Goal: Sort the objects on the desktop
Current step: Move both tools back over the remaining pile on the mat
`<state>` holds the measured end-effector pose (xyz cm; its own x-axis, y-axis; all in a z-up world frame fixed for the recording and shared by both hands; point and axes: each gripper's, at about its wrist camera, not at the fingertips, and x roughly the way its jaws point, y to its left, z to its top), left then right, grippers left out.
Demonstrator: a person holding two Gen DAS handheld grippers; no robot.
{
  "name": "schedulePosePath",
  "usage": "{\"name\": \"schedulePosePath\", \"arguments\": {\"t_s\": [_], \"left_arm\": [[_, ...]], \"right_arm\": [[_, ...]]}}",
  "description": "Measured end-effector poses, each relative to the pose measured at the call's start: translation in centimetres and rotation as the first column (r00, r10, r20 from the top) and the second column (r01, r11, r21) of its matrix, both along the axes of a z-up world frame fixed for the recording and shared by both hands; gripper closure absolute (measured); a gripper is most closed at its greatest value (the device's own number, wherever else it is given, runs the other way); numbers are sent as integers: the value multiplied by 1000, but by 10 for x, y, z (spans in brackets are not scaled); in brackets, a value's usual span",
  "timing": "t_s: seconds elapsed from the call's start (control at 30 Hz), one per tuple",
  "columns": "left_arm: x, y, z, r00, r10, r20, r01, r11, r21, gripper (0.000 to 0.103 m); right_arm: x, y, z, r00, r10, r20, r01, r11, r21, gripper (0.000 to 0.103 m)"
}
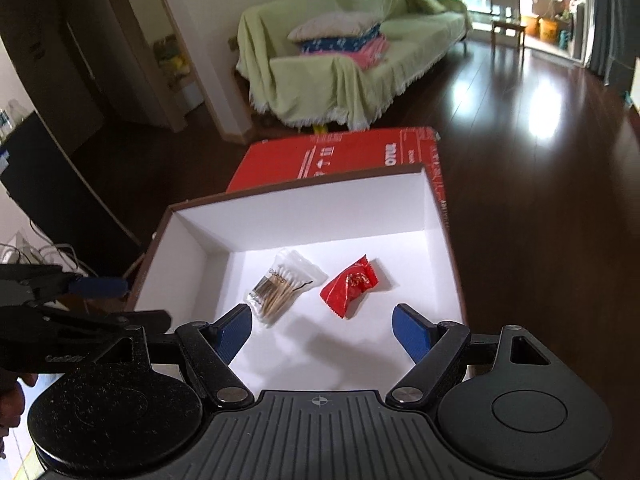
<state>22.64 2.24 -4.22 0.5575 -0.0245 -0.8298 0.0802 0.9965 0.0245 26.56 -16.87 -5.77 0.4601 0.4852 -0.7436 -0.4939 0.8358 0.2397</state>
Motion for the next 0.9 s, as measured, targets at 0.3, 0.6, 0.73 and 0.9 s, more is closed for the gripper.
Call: {"name": "schedulePosePath", "arguments": {"t_s": [0.3, 0.6, 0.73, 0.9], "left_arm": [[-72, 9, 13, 998, -50, 41, 50, 999, 5, 41], [-136, 6, -25, 991, -126, -37, 127, 992, 19, 41], [-152, 5, -43, 988, -135, -77, 138, 990, 34, 41], [-158, 7, -59, 985, -127, -113, 131, 991, 31, 41]], "right_arm": [[-58, -28, 15, 999, -47, 7, 46, 998, 49, 23], [-101, -53, -20, 986, -79, -148, 84, 996, 25, 23], [-113, -57, -44, 973, -81, -215, 81, 997, -9, 23], [-124, -57, -66, 959, -72, -274, 63, 997, -41, 23]]}}
